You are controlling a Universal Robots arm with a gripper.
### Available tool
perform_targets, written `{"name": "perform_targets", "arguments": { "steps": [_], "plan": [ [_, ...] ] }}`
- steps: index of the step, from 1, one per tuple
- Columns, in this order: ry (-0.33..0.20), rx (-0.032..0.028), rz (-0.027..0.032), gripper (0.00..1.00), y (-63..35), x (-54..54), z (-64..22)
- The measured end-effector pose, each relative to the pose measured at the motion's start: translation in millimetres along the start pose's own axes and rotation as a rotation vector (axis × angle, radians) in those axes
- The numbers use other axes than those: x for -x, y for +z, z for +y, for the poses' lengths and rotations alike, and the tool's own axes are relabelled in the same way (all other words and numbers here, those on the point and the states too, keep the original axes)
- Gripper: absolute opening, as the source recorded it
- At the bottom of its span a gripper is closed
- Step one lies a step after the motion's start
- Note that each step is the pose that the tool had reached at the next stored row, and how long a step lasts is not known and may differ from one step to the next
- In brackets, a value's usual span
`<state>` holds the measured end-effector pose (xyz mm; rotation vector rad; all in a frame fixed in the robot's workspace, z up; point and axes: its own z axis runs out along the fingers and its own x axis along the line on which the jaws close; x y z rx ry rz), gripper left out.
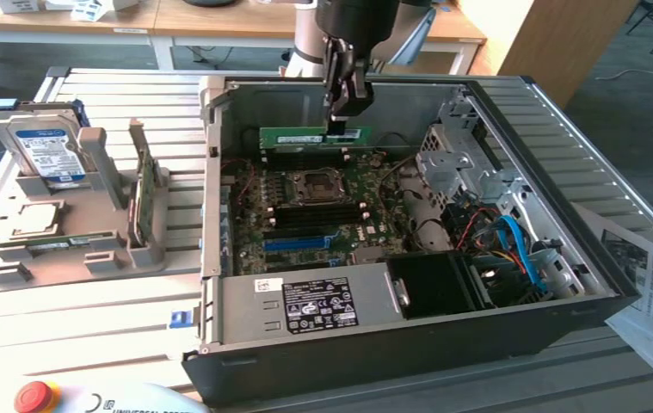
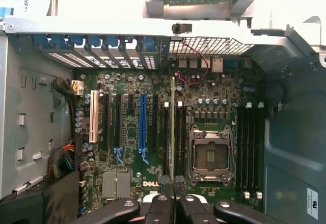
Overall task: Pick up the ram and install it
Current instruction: 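Insert the ram into the slot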
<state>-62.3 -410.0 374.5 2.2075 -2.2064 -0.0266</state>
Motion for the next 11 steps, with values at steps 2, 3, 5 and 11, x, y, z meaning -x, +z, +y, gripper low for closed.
{"name": "perform_targets", "arguments": {
  "steps": [2,3,5,11],
  "plan": [
    [0.000,0.0016,0.0000,0.12,0.0,-0.4,-3.0],
    [0.000,0.0025,0.0001,0.12,-0.1,-0.6,-4.5],
    [0.000,0.0048,0.0000,0.12,-0.1,-0.9,-7.8],
    [0.000,0.0064,0.0000,0.12,3.6,-1.1,-11.1]
  ]
}}
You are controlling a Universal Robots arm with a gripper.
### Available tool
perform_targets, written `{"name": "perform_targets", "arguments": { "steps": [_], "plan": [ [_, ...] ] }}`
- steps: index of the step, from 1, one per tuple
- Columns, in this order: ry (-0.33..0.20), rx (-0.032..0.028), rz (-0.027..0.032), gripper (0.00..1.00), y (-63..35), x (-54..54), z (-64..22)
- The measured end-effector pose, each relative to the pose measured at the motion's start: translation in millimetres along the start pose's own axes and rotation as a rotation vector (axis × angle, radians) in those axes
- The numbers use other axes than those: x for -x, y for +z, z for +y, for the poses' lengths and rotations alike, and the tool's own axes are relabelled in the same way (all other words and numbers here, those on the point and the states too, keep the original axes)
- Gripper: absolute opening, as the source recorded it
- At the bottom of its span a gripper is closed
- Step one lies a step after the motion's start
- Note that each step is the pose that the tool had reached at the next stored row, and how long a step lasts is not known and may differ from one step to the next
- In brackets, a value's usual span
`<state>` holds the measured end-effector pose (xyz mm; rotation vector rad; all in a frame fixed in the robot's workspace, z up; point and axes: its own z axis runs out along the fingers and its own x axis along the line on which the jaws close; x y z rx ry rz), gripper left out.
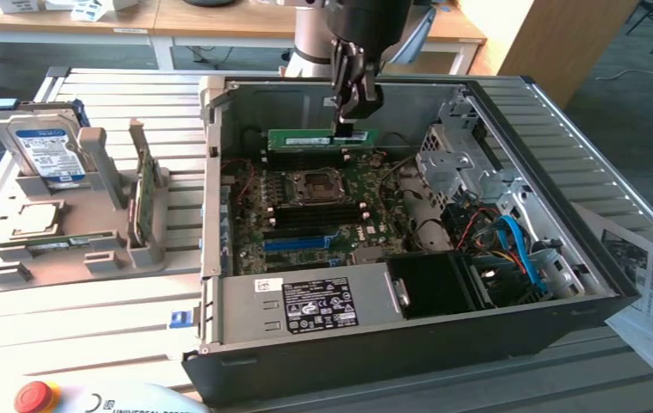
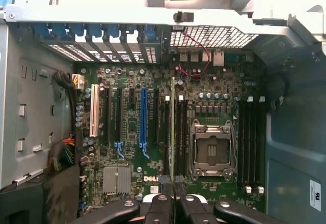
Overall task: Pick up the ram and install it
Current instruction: 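Insert the ram into the slot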
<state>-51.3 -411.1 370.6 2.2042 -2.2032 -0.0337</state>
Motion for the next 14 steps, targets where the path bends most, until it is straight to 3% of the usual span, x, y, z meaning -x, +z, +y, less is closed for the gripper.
{"name": "perform_targets", "arguments": {
  "steps": [14],
  "plan": [
    [0.000,0.0001,0.0001,0.12,22.8,0.0,-1.4]
  ]
}}
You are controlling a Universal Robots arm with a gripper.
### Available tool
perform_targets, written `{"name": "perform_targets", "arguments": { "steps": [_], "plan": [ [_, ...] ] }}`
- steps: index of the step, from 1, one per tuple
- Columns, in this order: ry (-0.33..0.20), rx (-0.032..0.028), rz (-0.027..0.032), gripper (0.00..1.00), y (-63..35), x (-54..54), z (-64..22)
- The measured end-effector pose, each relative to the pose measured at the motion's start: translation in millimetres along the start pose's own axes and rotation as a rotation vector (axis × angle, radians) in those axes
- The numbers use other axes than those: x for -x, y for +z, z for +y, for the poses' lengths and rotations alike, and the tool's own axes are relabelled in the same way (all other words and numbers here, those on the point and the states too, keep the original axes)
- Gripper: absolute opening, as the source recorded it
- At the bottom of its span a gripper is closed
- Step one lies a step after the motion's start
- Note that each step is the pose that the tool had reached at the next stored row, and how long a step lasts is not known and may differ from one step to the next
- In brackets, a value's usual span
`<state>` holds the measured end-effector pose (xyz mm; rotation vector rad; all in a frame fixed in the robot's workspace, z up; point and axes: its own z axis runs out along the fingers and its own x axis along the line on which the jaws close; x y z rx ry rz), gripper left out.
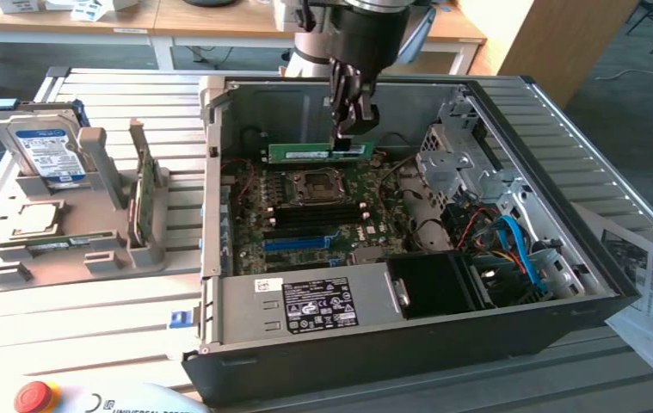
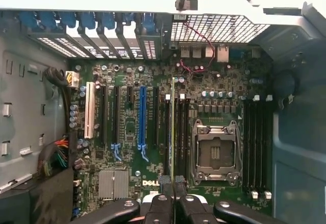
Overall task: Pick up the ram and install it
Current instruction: 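Insert the ram into the slot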
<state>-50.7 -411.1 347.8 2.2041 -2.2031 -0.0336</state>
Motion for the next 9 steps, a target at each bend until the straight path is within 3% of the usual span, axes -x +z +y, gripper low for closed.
{"name": "perform_targets", "arguments": {
  "steps": [9],
  "plan": [
    [0.000,0.0000,-0.0001,0.12,13.6,0.0,-0.6]
  ]
}}
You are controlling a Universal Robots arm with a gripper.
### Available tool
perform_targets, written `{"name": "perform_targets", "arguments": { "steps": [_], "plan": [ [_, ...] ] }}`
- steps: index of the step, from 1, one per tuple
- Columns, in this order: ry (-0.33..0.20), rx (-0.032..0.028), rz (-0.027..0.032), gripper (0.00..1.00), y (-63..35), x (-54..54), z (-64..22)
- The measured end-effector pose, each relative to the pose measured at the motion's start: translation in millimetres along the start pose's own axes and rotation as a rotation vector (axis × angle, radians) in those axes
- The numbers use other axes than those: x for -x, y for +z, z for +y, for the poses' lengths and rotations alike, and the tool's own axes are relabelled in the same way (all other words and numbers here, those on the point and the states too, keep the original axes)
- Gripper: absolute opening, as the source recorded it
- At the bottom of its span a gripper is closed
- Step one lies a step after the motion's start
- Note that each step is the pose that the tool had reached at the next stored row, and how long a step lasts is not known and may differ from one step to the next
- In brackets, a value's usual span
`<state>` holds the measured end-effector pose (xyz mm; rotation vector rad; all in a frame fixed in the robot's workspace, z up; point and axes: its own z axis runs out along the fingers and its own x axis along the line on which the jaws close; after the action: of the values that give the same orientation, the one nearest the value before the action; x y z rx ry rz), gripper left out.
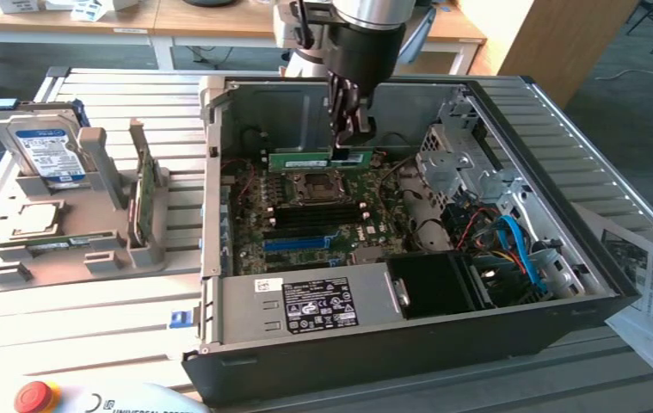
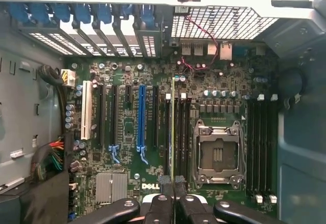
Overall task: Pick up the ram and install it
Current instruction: 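Insert the ram into the slot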
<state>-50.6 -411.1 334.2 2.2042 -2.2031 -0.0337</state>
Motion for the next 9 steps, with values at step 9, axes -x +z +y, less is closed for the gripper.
{"name": "perform_targets", "arguments": {
  "steps": [9],
  "plan": [
    [0.000,0.0000,0.0000,0.12,13.2,0.0,-0.5]
  ]
}}
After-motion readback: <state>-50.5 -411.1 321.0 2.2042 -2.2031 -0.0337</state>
